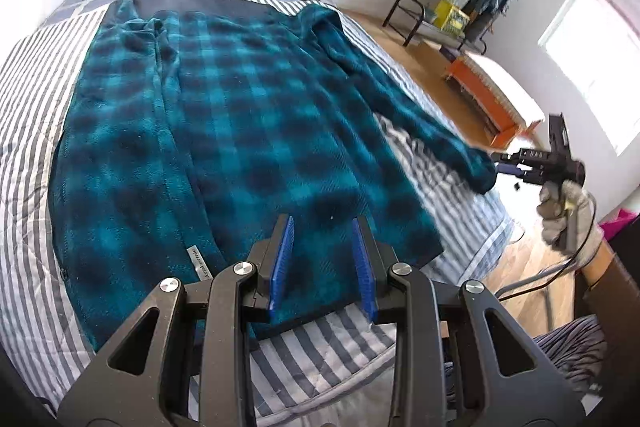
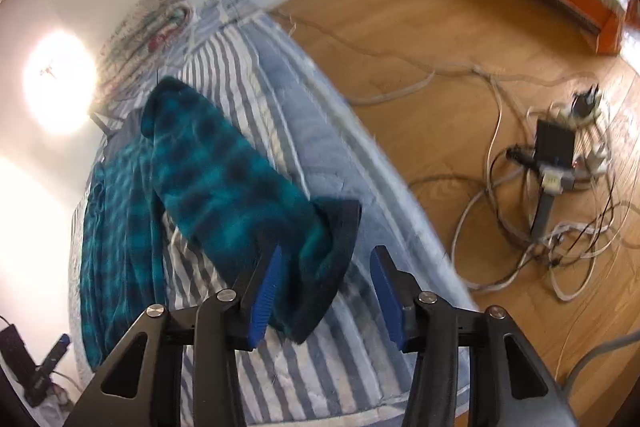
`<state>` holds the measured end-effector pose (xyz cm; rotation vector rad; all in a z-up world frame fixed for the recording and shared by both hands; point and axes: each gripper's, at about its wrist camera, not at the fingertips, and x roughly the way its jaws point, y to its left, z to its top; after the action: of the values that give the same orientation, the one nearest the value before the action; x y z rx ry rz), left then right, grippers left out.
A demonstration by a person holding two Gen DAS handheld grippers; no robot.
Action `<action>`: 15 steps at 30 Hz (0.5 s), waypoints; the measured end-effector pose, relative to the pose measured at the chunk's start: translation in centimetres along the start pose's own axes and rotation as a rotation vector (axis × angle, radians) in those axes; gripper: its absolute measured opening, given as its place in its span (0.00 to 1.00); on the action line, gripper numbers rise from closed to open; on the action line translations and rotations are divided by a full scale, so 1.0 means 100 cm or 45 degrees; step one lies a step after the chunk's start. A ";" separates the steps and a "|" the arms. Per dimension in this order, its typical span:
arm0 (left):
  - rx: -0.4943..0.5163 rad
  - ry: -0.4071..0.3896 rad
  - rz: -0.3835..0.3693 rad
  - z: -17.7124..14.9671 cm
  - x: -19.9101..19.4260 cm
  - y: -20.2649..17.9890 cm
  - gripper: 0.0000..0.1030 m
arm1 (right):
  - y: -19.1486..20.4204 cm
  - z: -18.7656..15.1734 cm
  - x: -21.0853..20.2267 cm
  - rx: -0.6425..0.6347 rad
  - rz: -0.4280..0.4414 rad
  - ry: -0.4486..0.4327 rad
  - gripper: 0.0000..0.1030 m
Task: Fold large clothes
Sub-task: 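Lift the held sleeve with the right tool and lay it across the shirt back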
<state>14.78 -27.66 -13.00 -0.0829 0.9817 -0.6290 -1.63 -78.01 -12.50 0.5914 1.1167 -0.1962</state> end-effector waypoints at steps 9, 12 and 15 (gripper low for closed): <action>0.065 -0.001 0.005 -0.005 0.005 -0.015 0.29 | 0.003 -0.013 -0.016 0.089 0.176 -0.063 0.02; 0.046 -0.015 0.000 -0.003 0.002 -0.013 0.29 | 0.016 -0.013 -0.043 0.101 0.311 -0.148 0.02; 0.024 -0.042 0.004 0.000 -0.004 -0.008 0.29 | 0.045 -0.021 -0.065 0.040 0.436 -0.187 0.01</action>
<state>14.26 -28.11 -12.42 -0.0746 0.9440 -0.6321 -4.20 -74.05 -5.77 0.7740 0.8567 0.0388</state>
